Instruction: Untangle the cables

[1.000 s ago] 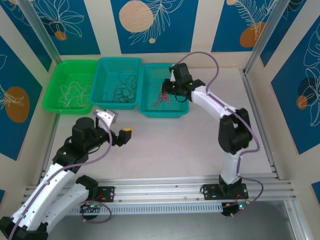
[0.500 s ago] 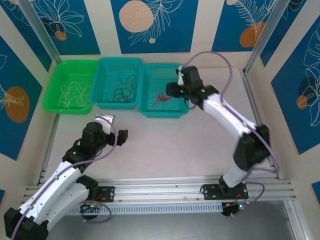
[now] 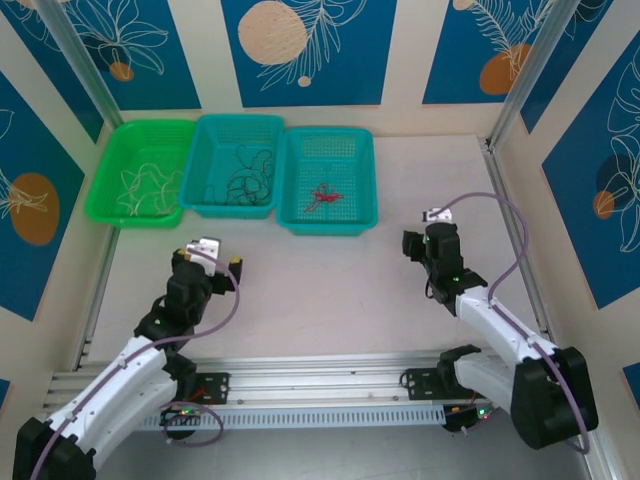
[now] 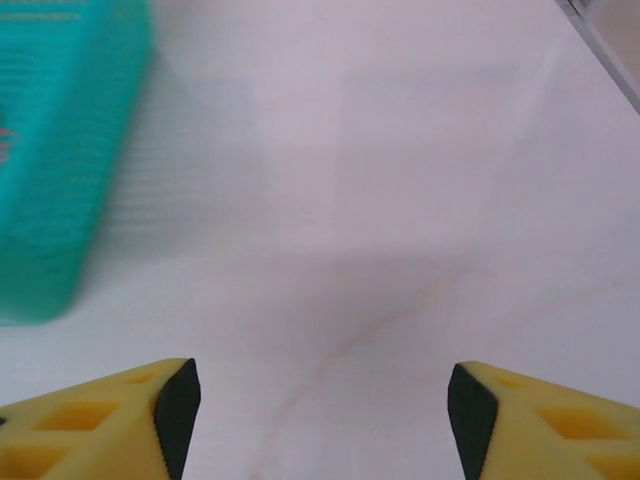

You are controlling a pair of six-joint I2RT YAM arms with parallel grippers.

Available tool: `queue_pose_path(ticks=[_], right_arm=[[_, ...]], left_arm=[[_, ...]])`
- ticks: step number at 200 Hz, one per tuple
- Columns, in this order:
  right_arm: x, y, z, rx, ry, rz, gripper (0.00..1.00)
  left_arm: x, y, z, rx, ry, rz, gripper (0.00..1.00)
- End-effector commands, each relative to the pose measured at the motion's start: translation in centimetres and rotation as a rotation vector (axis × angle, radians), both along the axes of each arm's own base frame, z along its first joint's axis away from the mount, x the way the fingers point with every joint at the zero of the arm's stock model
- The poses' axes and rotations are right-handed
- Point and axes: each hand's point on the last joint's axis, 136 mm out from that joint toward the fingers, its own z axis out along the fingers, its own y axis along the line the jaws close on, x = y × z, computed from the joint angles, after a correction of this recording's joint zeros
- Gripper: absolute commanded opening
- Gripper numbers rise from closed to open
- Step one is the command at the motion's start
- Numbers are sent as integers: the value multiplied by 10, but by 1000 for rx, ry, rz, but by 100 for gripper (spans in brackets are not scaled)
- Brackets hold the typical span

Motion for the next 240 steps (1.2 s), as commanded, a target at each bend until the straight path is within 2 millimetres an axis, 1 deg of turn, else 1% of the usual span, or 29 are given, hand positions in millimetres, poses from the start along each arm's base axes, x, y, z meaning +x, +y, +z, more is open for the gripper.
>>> queue_pose_path(ticks=[1,16,28,39,46,57,59,60,63,67,76,79,86,91,98,123,133,140,143,147,150,155,159,163,166,171,180,188,240], right_arm=[[28,-19,14,32,-142,-28,71],[40,-22,-2,59,-125,-2,71],[49,-16,-11,78,-142,51,72],[60,-12,-5,98,-175,81,73],[64,-5,-7,104,-190,131,74],[68,0,-28,116,-159,160,80],[69,1,-31,115,-168,167,92],[70,0,-29,115,-180,168,96],[71,2,-28,124,-213,182,100],[69,0,-27,136,-222,182,100],[65,-5,-31,161,-161,163,100],[65,-4,-32,169,-166,173,99],[66,-3,-27,175,-212,190,99],[66,-3,-27,175,-200,188,99],[65,-4,-31,174,-167,182,99],[68,-3,-30,115,-187,151,99],[68,-3,-30,120,-177,154,99],[68,-3,-30,133,-177,163,99],[68,-3,-31,135,-173,164,99],[68,-3,-31,136,-173,164,99],[68,-2,-30,135,-175,167,99],[68,-3,-30,134,-175,166,99],[68,-3,-30,135,-175,165,99],[68,-2,-31,135,-172,167,99],[68,-2,-31,135,-173,167,99],[68,-2,-31,135,-172,168,99],[68,-2,-31,135,-172,169,99],[68,-3,-30,135,-173,167,99],[68,-2,-31,134,-170,169,99]], left_arm=[[10,20,16,68,-136,90,100],[13,28,7,122,-130,117,100],[17,31,1,137,-120,120,100],[21,31,-5,128,-114,118,100],[24,30,-8,122,-111,110,100],[29,29,-13,113,-101,101,100],[30,29,-13,110,-102,100,100],[30,30,-14,111,-98,99,100],[32,29,-15,108,-96,97,100],[34,29,-17,104,-92,92,100],[39,29,-19,93,-84,95,100],[41,30,-21,91,-79,95,100],[46,29,-24,77,-71,92,100],[50,30,-26,63,-69,95,100],[56,30,-29,39,-64,96,100],[85,25,-32,22,-57,73,100],[97,24,-32,14,-67,61,100],[105,21,-38,25,-53,27,100],[109,22,-41,19,-50,25,100],[112,25,-51,6,-21,32,100],[116,29,-52,-13,-29,42,100],[117,37,-65,-56,-11,55,100],[121,45,-61,-85,-48,79,100],[120,51,-60,-109,-45,104,100],[118,53,-63,-120,-16,111,100],[116,52,-65,-129,10,97,100],[120,48,-63,-129,-23,70,100],[120,45,-65,-125,15,55,100],[120,45,-64,-116,5,57,100]])
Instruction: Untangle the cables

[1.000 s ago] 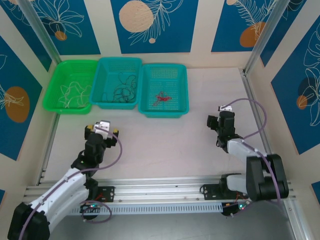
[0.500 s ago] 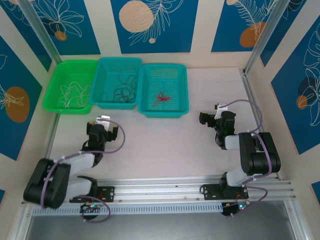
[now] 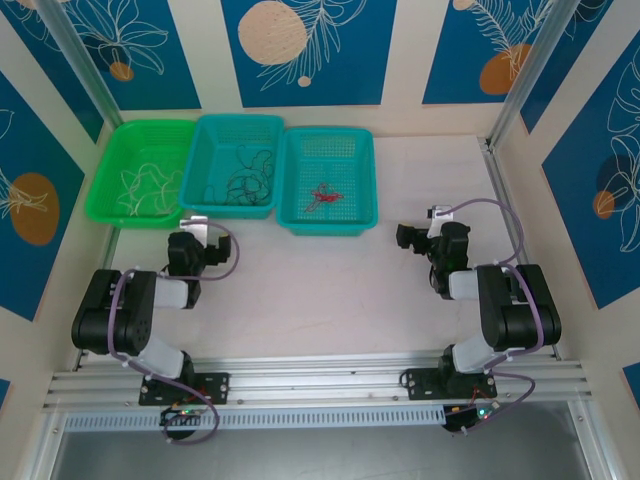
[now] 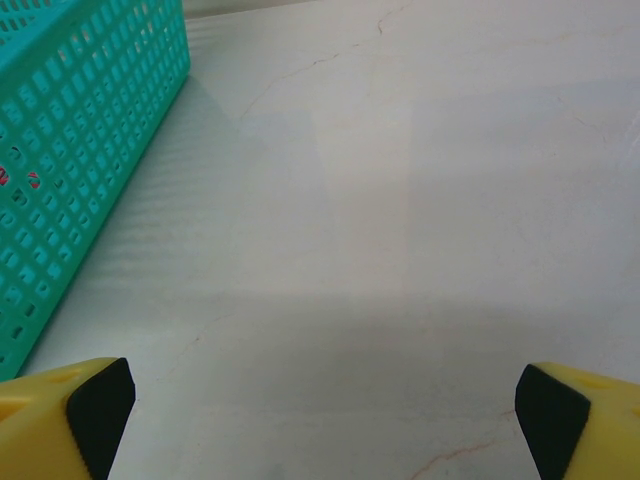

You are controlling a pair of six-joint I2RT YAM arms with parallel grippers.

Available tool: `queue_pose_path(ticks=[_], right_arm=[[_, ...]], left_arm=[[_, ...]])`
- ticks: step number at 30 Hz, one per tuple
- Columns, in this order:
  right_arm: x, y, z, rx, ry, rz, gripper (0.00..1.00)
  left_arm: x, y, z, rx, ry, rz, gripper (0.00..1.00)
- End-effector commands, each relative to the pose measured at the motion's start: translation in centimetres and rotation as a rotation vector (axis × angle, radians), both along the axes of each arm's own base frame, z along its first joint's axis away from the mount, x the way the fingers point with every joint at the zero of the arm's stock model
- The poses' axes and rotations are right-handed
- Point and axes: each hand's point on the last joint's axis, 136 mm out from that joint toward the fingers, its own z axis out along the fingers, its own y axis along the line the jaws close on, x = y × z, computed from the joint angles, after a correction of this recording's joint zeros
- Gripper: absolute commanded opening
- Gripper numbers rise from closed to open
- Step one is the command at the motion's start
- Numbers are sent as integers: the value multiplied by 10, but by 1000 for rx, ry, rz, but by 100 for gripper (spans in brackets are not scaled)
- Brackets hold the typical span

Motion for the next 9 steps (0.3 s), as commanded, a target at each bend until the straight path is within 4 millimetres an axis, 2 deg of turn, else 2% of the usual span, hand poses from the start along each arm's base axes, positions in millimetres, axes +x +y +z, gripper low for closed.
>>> queue_pose_path(ticks=[1,4,9], right_arm=[[7,0,15,-17,-53,9,99],[8,7,14,-14,-50,59,99],[7,7,16,-18,-53,55,99]], left_arm=[[10,-7,20,-26,-68,-30,100],[10,-11,19,-26,-61,-53,100],[11,-19,18,-27,-50,-97,100]])
